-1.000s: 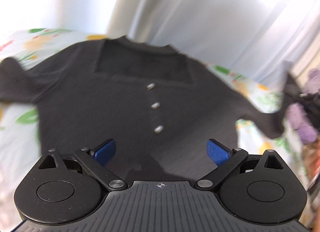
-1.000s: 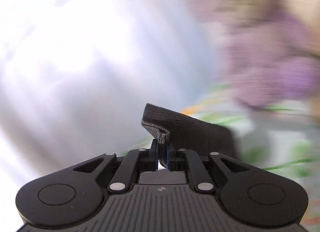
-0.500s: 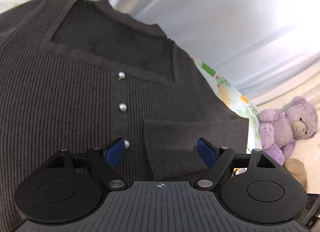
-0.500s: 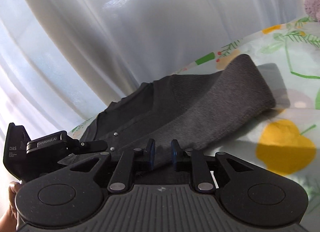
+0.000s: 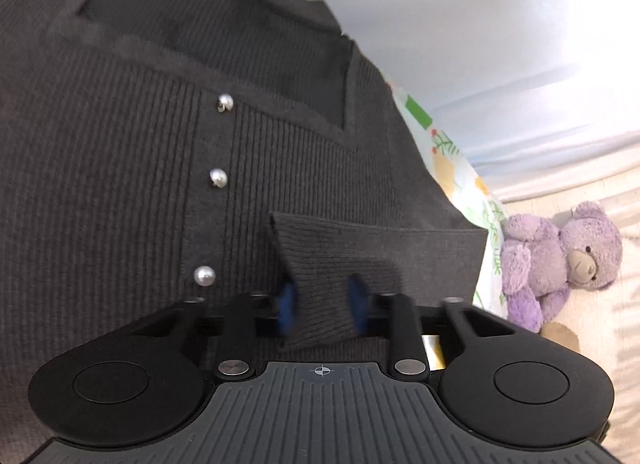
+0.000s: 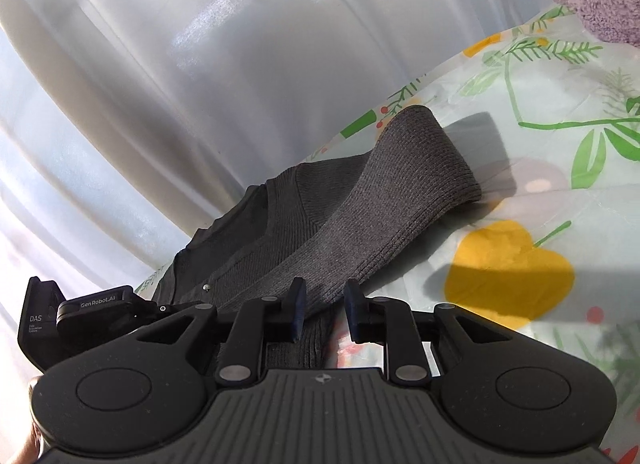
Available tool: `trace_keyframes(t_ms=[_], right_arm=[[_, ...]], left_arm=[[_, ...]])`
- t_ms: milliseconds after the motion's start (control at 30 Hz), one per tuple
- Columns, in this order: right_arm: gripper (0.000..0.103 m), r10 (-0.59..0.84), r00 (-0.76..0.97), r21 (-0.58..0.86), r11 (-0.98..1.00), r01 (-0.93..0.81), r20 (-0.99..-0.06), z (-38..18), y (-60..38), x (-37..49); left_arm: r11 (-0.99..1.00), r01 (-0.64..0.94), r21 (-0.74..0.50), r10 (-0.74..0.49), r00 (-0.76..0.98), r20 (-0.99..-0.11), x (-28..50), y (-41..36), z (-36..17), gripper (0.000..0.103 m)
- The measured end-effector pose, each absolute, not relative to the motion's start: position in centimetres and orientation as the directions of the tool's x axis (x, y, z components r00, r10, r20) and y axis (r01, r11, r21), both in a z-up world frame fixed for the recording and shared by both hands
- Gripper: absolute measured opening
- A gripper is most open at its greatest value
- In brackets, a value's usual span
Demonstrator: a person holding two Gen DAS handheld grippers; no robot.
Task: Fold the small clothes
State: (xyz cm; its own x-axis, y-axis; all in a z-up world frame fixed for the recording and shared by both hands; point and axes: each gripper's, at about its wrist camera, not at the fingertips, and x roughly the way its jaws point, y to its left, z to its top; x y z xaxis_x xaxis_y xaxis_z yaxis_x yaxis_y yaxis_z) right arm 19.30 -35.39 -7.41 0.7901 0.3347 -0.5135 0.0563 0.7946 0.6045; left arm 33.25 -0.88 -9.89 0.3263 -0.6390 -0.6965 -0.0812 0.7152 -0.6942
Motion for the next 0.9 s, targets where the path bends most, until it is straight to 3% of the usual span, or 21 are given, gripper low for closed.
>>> trace_keyframes(t_ms=[133,300,400,500,567,767,900], right_arm=[[0.021,0.329,0.787,0.598,0.799,0.062,-0.522,-7.4,-35.2,19.8],[0.022,0.298,0.785,0.556,0.828,0.07,-0.543,-7.0,-35.1,21.1],[0.025,0.259,0.796,0.524,0.847,0.085,-0.547,-6.5,-35.5,22.1],[0.029,0.233,0.801,0.501,0.86,0.095,-0.552,-6.2,-36.1,23.2],[0.032,0.223,0.797,0.479,0.873,0.093,-0.561,-6.1,-36.2,24.0],[0.038,0.248,0.772,0.458,0.887,0.063,-0.586,-6.5,-35.6,27.0],[0.046,0.276,0.762,0.453,0.891,0.025,-0.586,-6.4,-34.6,28.7]], left_arm=[[0.737,-0.067,-0.673,-0.623,0.318,-0.714,34.3,-1.8,-10.1,0.006],[0.779,0.087,-0.621,-0.582,0.471,-0.663,34.9,-0.1,-4.8,0.006],[0.844,0.079,-0.53,-0.468,0.59,-0.658,35.0,3.4,-2.4,0.006],[0.94,-0.002,-0.341,-0.264,0.632,-0.729,35.4,6.0,-2.8,0.006],[0.955,-0.049,-0.291,-0.204,0.604,-0.77,35.8,7.4,-4.2,0.006],[0.886,-0.143,-0.441,-0.29,0.57,-0.769,36.2,9.9,-7.7,0.013],[0.875,-0.13,-0.466,-0.305,0.6,-0.74,36.1,10.5,-7.0,0.007]])
